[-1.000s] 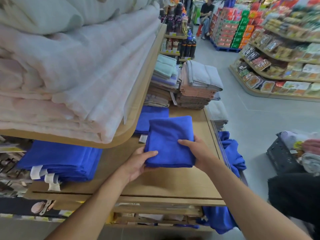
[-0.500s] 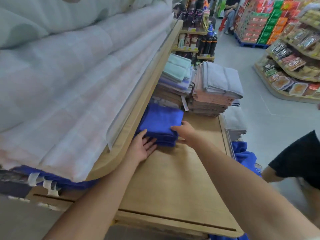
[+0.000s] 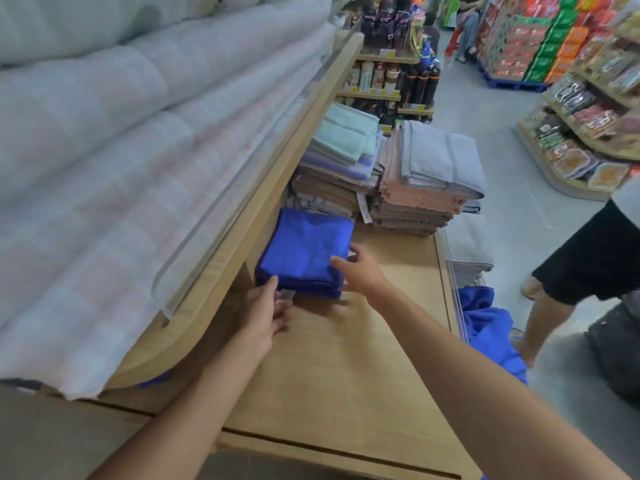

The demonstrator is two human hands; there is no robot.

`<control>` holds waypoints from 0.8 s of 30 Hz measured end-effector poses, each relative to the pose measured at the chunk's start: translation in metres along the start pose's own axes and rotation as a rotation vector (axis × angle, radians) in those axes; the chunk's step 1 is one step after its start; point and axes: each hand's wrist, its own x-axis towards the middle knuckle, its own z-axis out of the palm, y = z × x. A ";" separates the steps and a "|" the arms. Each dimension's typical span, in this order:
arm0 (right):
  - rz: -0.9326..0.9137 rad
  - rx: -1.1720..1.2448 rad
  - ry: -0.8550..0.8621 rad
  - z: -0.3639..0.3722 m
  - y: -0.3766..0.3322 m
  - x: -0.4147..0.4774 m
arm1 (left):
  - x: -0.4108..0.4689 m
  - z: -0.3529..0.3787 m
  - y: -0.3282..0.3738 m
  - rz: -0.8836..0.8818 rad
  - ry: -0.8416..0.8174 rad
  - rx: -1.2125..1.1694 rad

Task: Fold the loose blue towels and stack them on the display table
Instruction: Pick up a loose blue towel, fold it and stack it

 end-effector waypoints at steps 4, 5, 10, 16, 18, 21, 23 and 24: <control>-0.164 -0.196 0.071 -0.051 0.013 -0.024 | -0.024 -0.004 -0.040 0.666 -0.118 0.656; -0.217 -0.235 0.096 -0.067 0.018 -0.031 | -0.031 0.001 -0.046 0.802 -0.194 0.838; -0.397 -0.503 0.322 -0.156 0.046 -0.059 | -0.048 0.054 -0.083 1.082 -0.416 1.478; -0.080 -0.501 0.522 -0.242 0.128 -0.062 | -0.056 0.121 -0.112 1.000 -0.520 1.814; 0.121 -0.546 0.434 -0.253 0.167 -0.059 | -0.055 0.133 -0.114 0.988 -0.504 1.851; 0.306 -0.533 0.295 -0.246 0.207 -0.061 | -0.053 0.138 -0.116 0.996 -0.483 1.871; 0.310 -0.530 0.320 -0.237 0.221 -0.062 | -0.053 0.137 -0.117 1.002 -0.467 1.872; 0.294 -0.549 0.343 -0.234 0.226 -0.063 | -0.052 0.136 -0.118 1.004 -0.460 1.871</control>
